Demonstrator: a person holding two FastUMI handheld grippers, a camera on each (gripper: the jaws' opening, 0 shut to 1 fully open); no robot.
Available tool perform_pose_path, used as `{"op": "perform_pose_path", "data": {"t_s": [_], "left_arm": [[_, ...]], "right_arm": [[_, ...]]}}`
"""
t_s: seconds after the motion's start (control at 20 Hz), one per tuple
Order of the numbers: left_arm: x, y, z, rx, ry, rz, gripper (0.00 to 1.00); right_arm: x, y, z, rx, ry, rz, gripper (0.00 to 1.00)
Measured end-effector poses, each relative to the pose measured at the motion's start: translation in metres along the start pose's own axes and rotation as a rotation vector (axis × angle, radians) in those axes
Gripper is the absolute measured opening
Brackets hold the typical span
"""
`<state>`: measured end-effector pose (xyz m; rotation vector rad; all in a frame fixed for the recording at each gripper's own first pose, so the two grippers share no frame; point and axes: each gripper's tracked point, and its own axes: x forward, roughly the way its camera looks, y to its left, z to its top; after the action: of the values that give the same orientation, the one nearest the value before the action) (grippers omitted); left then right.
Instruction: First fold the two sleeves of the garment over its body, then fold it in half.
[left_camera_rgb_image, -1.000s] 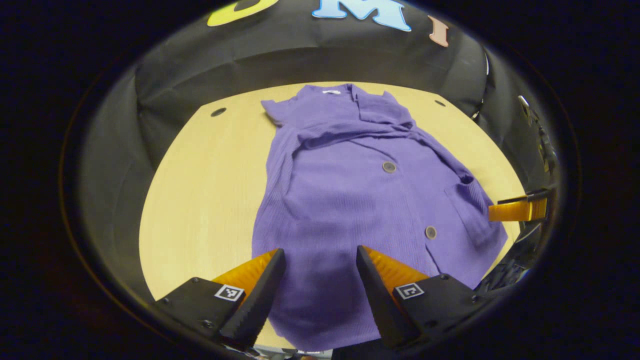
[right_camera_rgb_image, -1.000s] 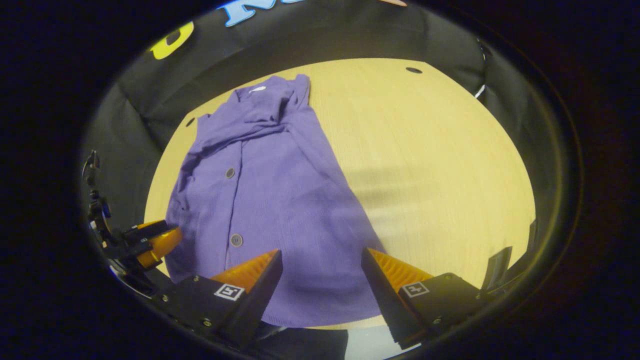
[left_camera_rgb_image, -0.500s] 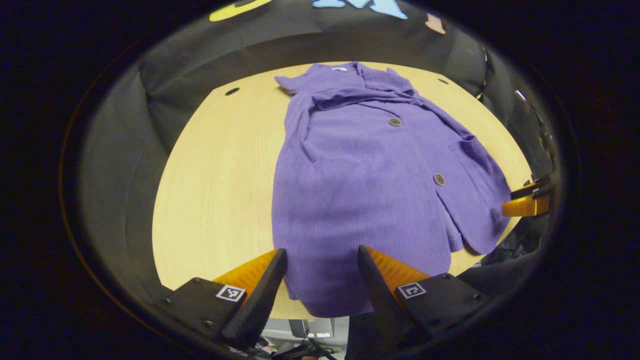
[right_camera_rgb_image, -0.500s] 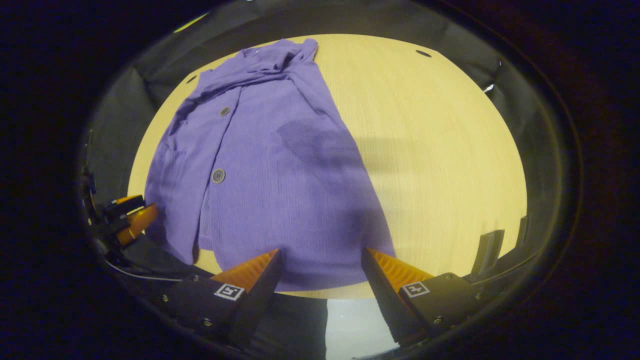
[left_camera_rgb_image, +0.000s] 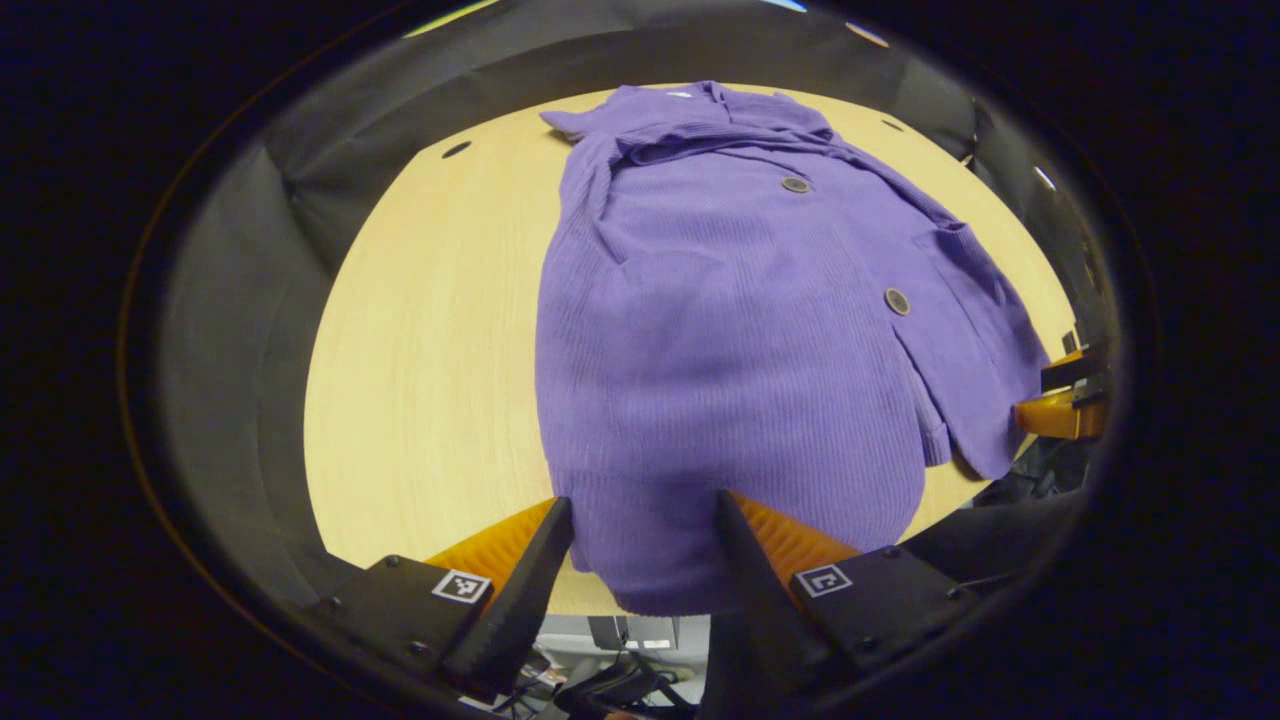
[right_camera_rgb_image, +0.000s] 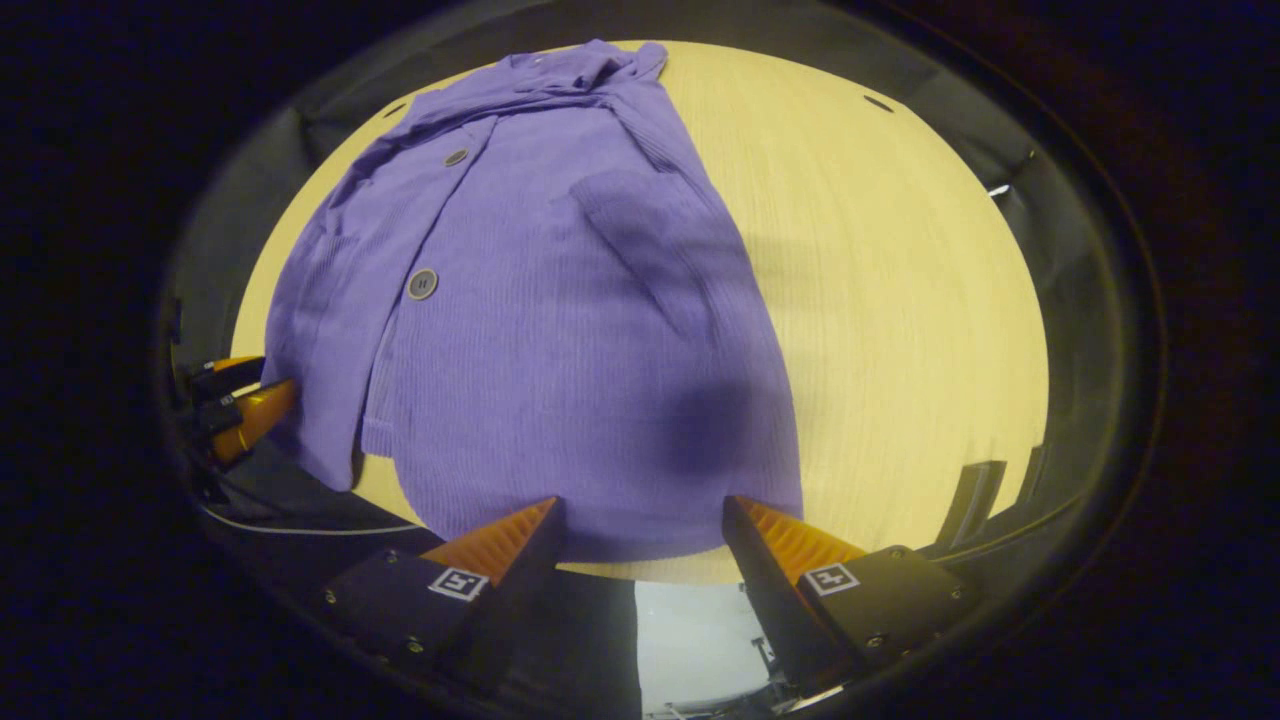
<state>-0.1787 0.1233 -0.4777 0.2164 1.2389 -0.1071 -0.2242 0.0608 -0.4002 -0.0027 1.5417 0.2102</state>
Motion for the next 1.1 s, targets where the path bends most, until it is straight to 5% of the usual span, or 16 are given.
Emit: {"op": "perform_pose_path", "data": {"t_s": [0.15,0.55,0.6,0.85,0.9,0.95,1.0,1.1], "left_arm": [[0.002,-0.001,0.006,-0.011,0.012,-0.006,0.93],[0.009,-0.005,0.007,-0.08,0.102,-0.045,0.94],[0.009,-0.005,0.008,-0.099,0.109,-0.053,0.85],[0.011,-0.01,0.011,-0.11,0.106,-0.08,0.79],[0.011,-0.015,0.01,-0.102,0.106,-0.081,0.71],[0.011,-0.022,0.012,-0.081,0.096,-0.087,0.63],[0.01,-0.025,0.013,-0.066,0.091,-0.091,0.52],[0.011,-0.027,0.012,-0.058,0.092,-0.096,0.4]], "right_arm": [[0.003,0.0,-0.002,-0.08,0.061,-0.041,0.98],[0.003,0.001,-0.001,-0.054,0.173,-0.044,0.98],[0.003,0.001,-0.001,-0.056,0.171,-0.044,0.98],[0.001,0.002,0.002,-0.043,0.157,-0.042,0.94],[0.001,0.003,0.003,-0.034,0.153,-0.046,0.73],[0.001,0.0,0.005,-0.023,0.141,-0.051,0.67],[0.0,-0.002,0.007,-0.016,0.138,-0.054,0.45],[-0.001,-0.003,0.007,-0.011,0.132,-0.062,0.18]]}}
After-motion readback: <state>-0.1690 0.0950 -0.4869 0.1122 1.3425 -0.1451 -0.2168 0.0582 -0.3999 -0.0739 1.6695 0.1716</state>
